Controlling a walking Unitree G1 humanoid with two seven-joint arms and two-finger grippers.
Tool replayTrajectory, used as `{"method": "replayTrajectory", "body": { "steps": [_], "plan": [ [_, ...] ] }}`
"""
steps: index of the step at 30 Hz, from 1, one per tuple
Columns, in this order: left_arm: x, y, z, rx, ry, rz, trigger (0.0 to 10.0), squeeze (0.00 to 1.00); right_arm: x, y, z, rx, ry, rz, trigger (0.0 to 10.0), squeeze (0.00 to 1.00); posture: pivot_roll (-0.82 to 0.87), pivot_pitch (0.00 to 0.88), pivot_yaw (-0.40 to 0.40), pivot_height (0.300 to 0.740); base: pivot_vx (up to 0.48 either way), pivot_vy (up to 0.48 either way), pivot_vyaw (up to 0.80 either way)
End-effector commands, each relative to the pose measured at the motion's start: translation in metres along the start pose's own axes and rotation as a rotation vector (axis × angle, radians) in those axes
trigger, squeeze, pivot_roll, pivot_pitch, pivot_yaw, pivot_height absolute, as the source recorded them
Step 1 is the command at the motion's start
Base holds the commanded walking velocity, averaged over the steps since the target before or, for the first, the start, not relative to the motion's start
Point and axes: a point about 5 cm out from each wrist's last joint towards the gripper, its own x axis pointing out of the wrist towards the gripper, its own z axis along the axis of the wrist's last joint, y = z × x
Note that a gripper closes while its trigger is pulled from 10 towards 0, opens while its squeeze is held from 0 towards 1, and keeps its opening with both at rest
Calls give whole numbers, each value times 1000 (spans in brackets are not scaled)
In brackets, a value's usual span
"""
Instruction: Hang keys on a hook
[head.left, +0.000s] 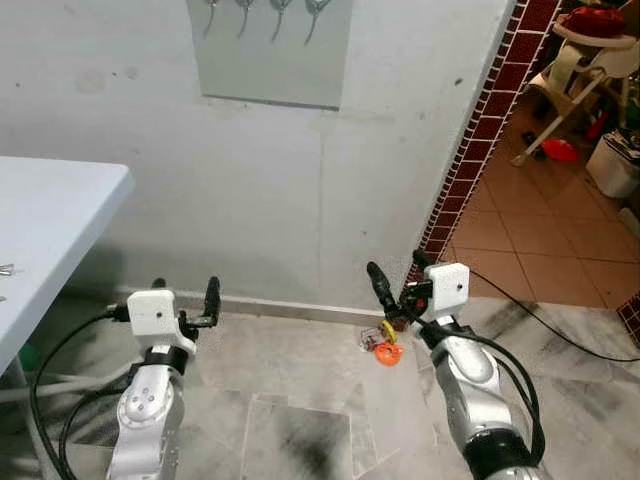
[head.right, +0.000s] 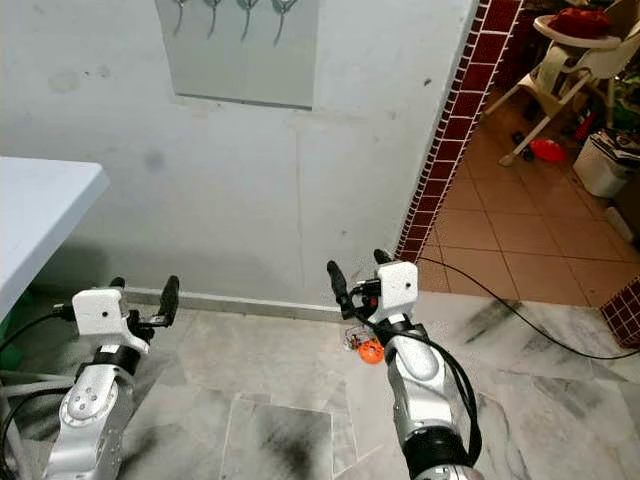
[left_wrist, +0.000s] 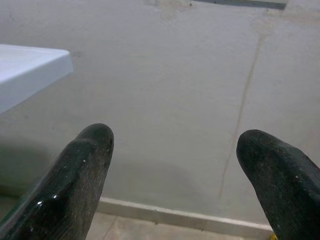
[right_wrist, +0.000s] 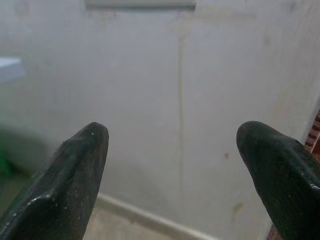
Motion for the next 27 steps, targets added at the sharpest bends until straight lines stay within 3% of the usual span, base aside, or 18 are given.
{"method": "replayTrajectory", "body": {
  "steps": [1,9,11,15,19,25,27],
  "plan": [
    [-1,0,0,0,10,5,10000,0,-1,0,-1,-13,11,-4,10000,0,-25,0,3,740,0,0,0],
    [-5,2,1,13,31,20,10000,0,-5,1,-1,-28,25,-8,10000,0,-28,0,2,740,0,0,0],
    [3,4,5,16,23,25,10000,0,6,-5,9,-64,8,-34,10000,0,-31,0,2,740,0,0,0],
    [5,5,9,15,12,32,10000,0,7,-9,12,-94,8,-55,10000,0,-25,1,-5,740,0,0,0],
    [6,6,10,18,10,33,10000,0,7,-6,11,-92,15,-42,10000,0,-21,1,-10,740,0,0,800],
    [9,4,13,13,1,27,10000,0,9,-4,14,-173,3,-26,10000,0,-21,4,-13,740,0,0,800],
    [10,4,13,22,5,26,10000,0,9,-4,13,-140,10,-30,10000,0,-22,4,-11,740,0,0,800]
  ]
}}
